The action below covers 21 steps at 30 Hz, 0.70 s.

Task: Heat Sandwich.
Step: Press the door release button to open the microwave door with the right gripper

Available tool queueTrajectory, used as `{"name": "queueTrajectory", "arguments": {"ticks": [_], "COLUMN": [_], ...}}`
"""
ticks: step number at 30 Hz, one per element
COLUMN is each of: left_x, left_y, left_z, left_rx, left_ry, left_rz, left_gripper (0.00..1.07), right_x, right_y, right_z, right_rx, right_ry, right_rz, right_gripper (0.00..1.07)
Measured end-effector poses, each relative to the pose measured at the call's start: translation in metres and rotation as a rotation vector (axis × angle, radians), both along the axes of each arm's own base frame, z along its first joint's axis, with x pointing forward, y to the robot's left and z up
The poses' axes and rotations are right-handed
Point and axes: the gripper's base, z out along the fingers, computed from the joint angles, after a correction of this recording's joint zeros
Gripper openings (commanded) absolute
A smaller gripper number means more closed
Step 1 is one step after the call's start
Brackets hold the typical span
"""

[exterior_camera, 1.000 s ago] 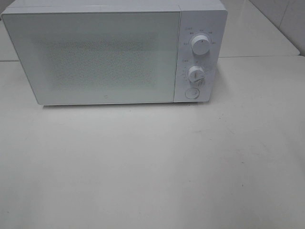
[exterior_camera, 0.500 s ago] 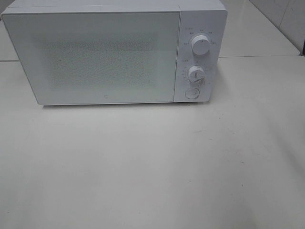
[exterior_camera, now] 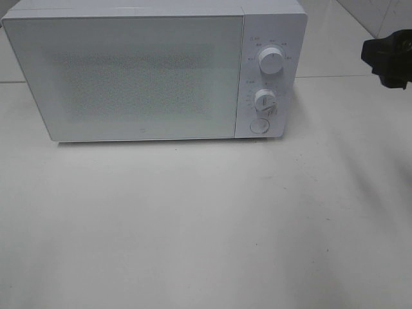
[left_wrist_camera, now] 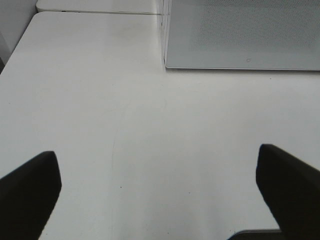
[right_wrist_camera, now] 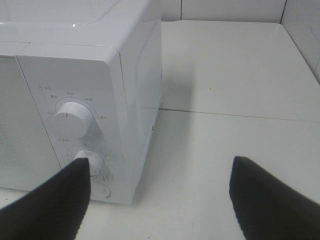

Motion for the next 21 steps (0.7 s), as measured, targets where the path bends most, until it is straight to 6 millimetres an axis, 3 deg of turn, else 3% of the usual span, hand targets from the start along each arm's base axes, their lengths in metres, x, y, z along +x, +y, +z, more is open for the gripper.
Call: {"name": "queueTrajectory", "arguments": {"ticks": [10, 21], "left_x": [0.0, 0.0], "left_y": [0.0, 0.0], "left_z": [0.0, 0.0], "left_rx": [0.0, 0.0], "left_ry": [0.0, 0.0], "left_rz": [0.0, 0.0], "left_gripper": [0.99, 0.99], "right_x": [0.019, 0.025], "right_y": [0.0, 0.003], "right_z": [-0.048, -0.077], "right_rx": [0.027, 0.04], "right_ry": [-0.006, 0.037], "right_rz": [-0.032, -0.102], "right_gripper": [0.74, 0.74]}}
